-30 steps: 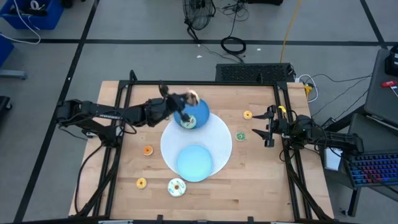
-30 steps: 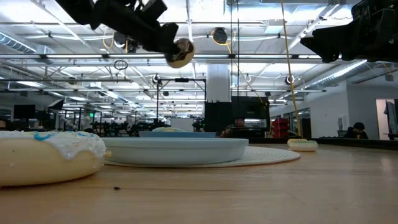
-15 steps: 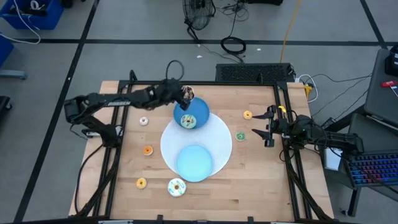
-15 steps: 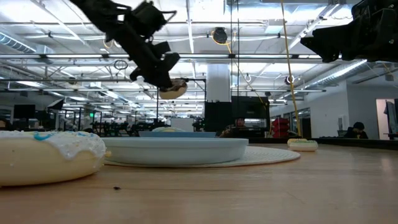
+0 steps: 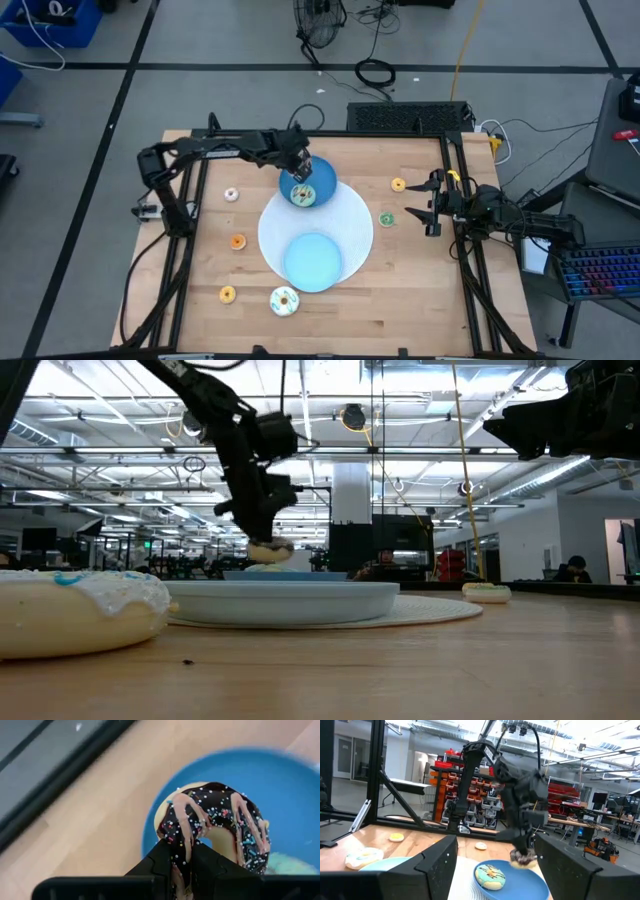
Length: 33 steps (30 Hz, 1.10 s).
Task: Pick & Place donuts
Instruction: Put the large black donut on the blue plate, then put the large white donut on the blue plate
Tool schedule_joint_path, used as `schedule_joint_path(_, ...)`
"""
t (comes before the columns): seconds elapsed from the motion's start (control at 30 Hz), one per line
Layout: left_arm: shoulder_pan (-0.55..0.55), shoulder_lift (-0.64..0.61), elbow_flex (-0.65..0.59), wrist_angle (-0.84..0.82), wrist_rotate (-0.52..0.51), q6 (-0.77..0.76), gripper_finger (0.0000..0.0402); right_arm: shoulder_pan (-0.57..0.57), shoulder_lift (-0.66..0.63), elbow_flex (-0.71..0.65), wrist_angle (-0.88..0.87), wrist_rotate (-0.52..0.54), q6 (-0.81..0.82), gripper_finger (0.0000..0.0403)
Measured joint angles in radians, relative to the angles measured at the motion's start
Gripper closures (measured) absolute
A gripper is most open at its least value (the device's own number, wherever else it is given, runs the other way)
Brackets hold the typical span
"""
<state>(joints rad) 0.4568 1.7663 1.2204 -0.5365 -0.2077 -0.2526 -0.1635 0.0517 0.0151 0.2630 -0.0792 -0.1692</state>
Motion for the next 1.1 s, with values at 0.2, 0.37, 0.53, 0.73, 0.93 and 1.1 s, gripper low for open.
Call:
schedule_joint_path(0.2, 0.002, 0.03, -0.001, -0.001, 0.001, -0.003, 0.035, 0.0, 0.0, 0.0, -0.001, 0.0, 0.0, 0.0154)
schedule_joint_path(0.37, 0.004, 0.03, -0.001, 0.0, 0.065, -0.02, 0.0322, 0.0, 0.0, 0.0, -0.001, 0.0, 0.0, 0.0154)
schedule_joint_path(0.53, -0.003, 0.03, -0.001, -0.013, 0.073, -0.02, 0.0254, 0.0, 0.0, 0.0, -0.001, 0.0, 0.0, 0.0153)
schedule_joint_path(0.73, -0.004, 0.03, -0.001, -0.013, 0.034, -0.012, 0.0186, 0.0, 0.0, 0.0, -0.001, 0.0, 0.0, 0.0153)
schedule_joint_path(0.93, -0.003, 0.023, -0.001, -0.012, -0.032, 0.032, 0.0153, 0.0, 0.0, 0.0, -0.001, 0.0, 0.0, 0.0153)
schedule_joint_path(1.1, -0.023, -0.009, -0.001, -0.011, 0.071, 0.095, 0.0145, 0.0, 0.0, 0.0, -0.002, 0.0, 0.0, 0.0154)
